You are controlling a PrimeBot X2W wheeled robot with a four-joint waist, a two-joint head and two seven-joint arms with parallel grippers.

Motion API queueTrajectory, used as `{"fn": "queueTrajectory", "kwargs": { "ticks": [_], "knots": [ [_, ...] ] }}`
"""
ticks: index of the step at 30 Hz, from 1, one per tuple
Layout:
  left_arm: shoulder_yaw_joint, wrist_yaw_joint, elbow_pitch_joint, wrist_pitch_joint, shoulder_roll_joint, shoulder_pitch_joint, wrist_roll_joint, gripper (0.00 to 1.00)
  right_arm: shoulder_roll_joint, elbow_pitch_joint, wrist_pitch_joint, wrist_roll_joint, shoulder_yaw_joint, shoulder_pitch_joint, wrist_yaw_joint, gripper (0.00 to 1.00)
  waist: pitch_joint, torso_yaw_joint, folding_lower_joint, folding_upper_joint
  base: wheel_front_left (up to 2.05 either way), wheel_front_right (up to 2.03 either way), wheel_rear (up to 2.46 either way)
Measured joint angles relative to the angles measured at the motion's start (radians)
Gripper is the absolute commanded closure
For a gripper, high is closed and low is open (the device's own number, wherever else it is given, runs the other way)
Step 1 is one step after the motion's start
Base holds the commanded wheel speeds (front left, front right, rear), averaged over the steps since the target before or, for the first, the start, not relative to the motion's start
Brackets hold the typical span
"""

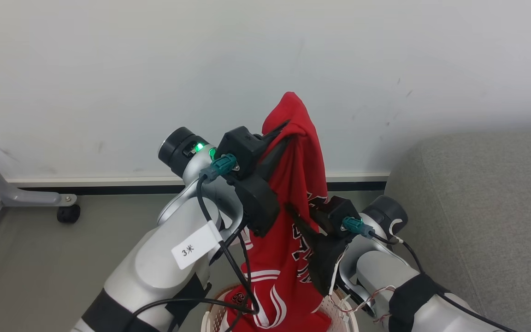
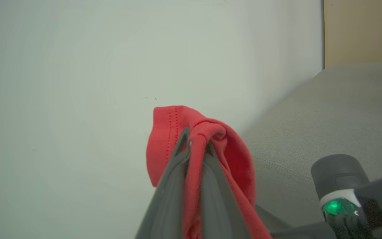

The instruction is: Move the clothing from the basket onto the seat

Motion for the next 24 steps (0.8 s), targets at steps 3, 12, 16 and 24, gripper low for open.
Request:
{"fn": "queueTrajectory", "kwargs": {
  "ticks": [3,12,16,24],
  "knots": [
    [0.013,0.001,0.000,0.000,0.000,0.004,-0.009,1.00,-0.001,0.012,-0.001,0.018,0.003,0.000,-0.006,1.00,0.000,-0.004,0.0000,0.0000,0.00,0.00,0.00],
    [0.068,0.037,0.026,0.003,0.053,0.066,-0.031,0.48,0.000,0.040,-0.013,0.070,-0.009,-0.009,-0.008,1.00,0.002,-0.047,0.0000,0.0000,0.00,0.00,0.00],
    [0.092,0.053,0.037,-0.004,0.069,0.104,-0.059,0.00,0.000,0.058,-0.014,0.079,-0.030,-0.027,-0.007,1.00,0.002,-0.075,0.0000,0.0000,0.00,0.00,0.00],
    [0.124,0.076,0.037,-0.039,0.085,0.188,-0.082,0.00,-0.004,0.110,-0.022,0.080,-0.067,-0.039,0.008,1.00,0.003,-0.138,0.0000,0.0000,0.00,0.00,0.00]
  ]
}}
